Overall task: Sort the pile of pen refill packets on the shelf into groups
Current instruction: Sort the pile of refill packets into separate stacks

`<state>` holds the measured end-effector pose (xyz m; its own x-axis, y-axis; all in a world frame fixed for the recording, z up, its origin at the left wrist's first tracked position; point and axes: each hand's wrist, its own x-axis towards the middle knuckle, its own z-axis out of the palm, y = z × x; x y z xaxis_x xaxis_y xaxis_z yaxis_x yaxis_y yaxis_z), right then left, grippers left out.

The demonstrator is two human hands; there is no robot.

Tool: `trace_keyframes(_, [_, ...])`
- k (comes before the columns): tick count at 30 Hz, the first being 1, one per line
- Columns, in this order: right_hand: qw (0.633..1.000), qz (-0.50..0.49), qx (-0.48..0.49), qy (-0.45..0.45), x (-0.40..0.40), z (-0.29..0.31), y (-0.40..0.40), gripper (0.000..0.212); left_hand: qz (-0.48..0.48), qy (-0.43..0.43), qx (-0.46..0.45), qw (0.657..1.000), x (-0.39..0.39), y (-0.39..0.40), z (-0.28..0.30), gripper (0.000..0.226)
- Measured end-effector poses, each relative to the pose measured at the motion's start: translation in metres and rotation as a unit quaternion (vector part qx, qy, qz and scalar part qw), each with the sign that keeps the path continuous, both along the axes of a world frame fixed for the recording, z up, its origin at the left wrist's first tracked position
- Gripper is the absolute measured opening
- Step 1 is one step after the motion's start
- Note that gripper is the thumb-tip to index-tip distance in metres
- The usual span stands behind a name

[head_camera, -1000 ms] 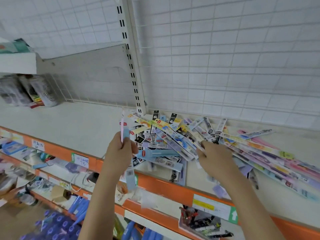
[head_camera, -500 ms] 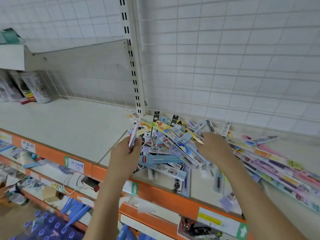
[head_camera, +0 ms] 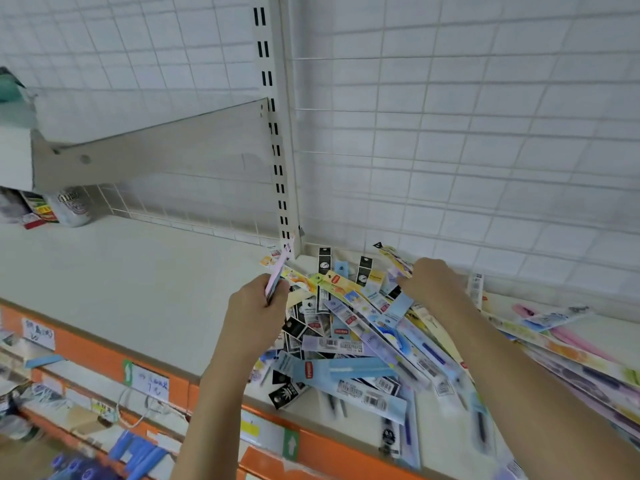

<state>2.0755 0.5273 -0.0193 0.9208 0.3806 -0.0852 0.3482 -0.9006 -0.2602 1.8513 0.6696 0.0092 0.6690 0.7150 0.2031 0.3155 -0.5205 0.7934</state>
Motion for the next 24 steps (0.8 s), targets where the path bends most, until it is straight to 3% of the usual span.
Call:
trace_keyframes(9, [0.999,-0.004,0.019,0.039,0.001,-0.011,0.004,0.018,-0.032,0.032,-0.012,0.999,0.021,0.009,-0.007,0.042])
trace_keyframes(16, [0.997,0.037,0.061,0.018,-0.019,0.02,-0.012,0.021,-0.054,0.033,-0.016,0.998,0.033,0.007,-0.013,0.041])
trace_keyframes(21, [0.987,0.05,0.155,0.009,-0.055,0.041,-0.034,0.035,-0.076,0.031,-0.003,0.997,0.042,-0.001,-0.013,0.041])
trace_keyframes(24, [0.979,0.033,0.202,0.027,-0.068,0.041,-0.05,0.029,-0.086,0.029,0.007,0.996,0.045,-0.005,-0.011,0.041])
